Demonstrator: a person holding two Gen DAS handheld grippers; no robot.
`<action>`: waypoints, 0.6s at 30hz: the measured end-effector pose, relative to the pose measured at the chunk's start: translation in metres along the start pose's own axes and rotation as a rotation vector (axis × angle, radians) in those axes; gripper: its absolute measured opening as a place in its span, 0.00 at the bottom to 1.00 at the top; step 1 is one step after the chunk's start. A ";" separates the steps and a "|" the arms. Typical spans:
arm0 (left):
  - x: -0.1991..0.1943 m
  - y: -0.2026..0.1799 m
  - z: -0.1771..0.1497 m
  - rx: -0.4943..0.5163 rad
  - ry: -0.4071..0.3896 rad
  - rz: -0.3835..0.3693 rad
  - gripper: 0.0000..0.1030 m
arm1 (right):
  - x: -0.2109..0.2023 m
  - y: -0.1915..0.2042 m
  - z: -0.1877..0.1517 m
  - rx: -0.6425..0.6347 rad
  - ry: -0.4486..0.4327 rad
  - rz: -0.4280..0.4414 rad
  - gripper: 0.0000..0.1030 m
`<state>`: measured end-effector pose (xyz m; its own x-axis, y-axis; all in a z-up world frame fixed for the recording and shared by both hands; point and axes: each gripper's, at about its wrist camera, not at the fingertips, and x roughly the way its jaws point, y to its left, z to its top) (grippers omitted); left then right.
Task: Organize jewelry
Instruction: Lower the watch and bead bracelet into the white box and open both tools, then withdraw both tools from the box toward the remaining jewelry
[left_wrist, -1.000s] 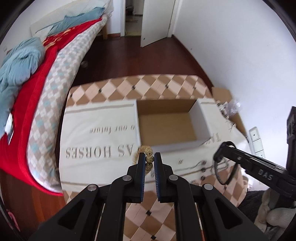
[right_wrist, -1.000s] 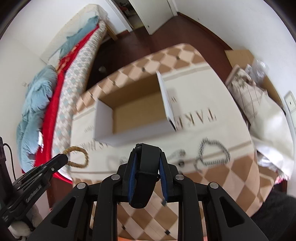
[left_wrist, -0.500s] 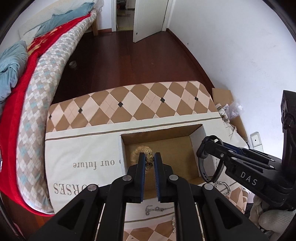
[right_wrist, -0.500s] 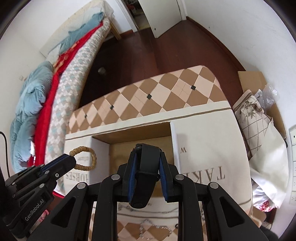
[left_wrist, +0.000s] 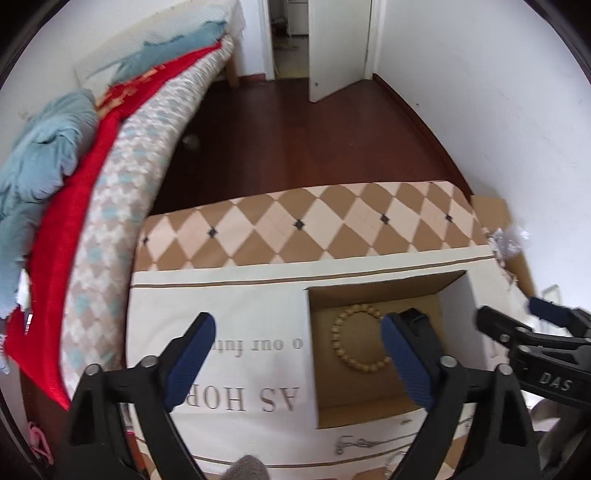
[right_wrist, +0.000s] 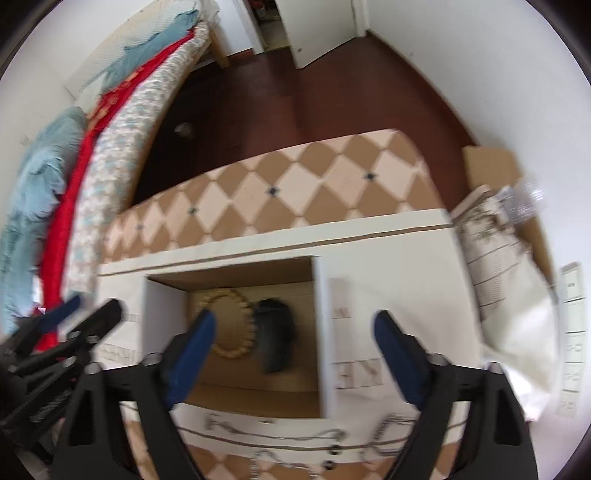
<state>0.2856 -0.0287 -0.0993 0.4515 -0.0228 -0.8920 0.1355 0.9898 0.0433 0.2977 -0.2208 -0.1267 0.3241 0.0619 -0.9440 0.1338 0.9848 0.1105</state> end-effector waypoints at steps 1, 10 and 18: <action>0.001 0.002 -0.003 0.003 0.003 0.019 0.96 | -0.003 0.000 -0.005 -0.019 -0.015 -0.040 0.98; -0.007 0.001 -0.038 0.010 -0.024 0.070 0.99 | -0.013 0.011 -0.043 -0.124 -0.057 -0.158 1.00; -0.047 0.006 -0.055 -0.024 -0.082 0.074 0.99 | -0.046 0.019 -0.065 -0.130 -0.114 -0.145 1.00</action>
<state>0.2169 -0.0145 -0.0823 0.5304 0.0397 -0.8468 0.0781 0.9924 0.0955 0.2247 -0.1948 -0.1009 0.4145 -0.0937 -0.9052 0.0670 0.9951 -0.0723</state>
